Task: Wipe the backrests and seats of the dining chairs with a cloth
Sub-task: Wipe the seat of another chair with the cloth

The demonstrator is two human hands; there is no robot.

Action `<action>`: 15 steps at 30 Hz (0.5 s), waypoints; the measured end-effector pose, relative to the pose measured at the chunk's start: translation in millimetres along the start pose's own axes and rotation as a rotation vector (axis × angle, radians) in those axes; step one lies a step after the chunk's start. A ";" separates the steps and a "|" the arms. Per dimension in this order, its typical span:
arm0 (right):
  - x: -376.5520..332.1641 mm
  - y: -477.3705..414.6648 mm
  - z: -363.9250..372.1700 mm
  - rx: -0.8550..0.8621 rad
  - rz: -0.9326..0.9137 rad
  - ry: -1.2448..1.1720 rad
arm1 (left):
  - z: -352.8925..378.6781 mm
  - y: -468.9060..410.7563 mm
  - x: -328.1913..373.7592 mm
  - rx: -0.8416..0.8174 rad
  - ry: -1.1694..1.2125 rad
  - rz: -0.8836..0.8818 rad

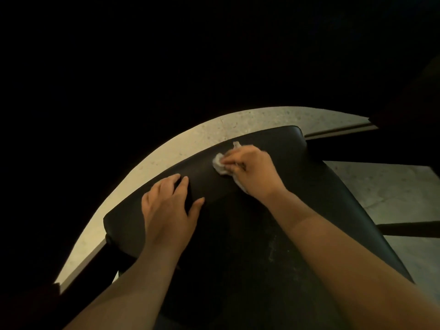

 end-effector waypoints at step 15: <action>-0.3 0.1 7.6 0.096 -0.021 -0.109 | 3.7 0.2 -0.3 0.018 -0.026 0.005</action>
Point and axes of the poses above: each hand's wrist, its own y-axis away from the middle knuckle, its own z-axis out of the palm, x = y × z, the point moved 1 cm from there along -y, towards the middle knuckle, and after that the axes turned 1 degree about z, right-handed, at the moved point
